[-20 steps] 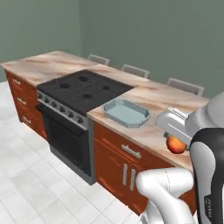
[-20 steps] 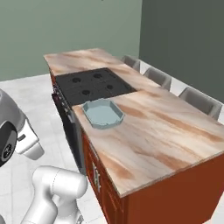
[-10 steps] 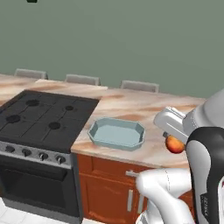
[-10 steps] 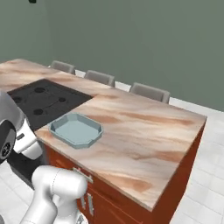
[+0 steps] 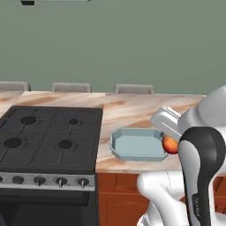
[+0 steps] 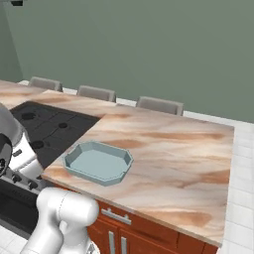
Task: Pick the banana and peach from the fridge and place them inside the tupperware on the counter.
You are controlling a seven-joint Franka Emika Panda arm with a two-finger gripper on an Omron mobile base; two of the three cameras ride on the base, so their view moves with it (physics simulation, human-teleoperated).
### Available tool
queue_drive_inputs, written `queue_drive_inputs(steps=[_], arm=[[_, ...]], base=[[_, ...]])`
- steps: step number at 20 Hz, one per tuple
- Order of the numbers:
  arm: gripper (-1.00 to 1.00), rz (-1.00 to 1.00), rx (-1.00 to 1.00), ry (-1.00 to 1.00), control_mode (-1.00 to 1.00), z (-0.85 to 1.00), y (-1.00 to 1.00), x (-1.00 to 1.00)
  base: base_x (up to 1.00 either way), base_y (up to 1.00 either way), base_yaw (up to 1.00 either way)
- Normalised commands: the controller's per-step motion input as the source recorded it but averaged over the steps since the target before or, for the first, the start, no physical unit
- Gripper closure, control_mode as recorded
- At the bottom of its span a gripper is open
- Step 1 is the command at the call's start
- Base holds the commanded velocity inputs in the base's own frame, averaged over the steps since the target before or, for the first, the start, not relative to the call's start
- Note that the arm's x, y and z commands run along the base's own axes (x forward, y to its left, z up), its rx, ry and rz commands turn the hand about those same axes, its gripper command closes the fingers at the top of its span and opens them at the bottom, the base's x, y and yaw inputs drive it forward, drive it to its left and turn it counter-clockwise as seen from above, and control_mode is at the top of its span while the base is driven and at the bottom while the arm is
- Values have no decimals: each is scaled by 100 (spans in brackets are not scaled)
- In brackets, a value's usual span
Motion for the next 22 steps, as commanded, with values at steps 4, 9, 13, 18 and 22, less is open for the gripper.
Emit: queue_drive_inputs(steps=[4, 9, 13, 18, 22], arm=[[100, 0, 0, 0, 100, 0, 0, 0], [100, 9, 0, 61, -100, -4, -17, 56], [100, 51, 0, 23, -100, -29, -18, 40], [100, 60, -18, 0, -100, -45, -11, 28], [100, 19, -23, 0, -100, -56, -1, 36]], base=[[58, -4, 0], [0, 0, 0], [0, 0, 0], [0, 0, 0], [0, 0, 0]])
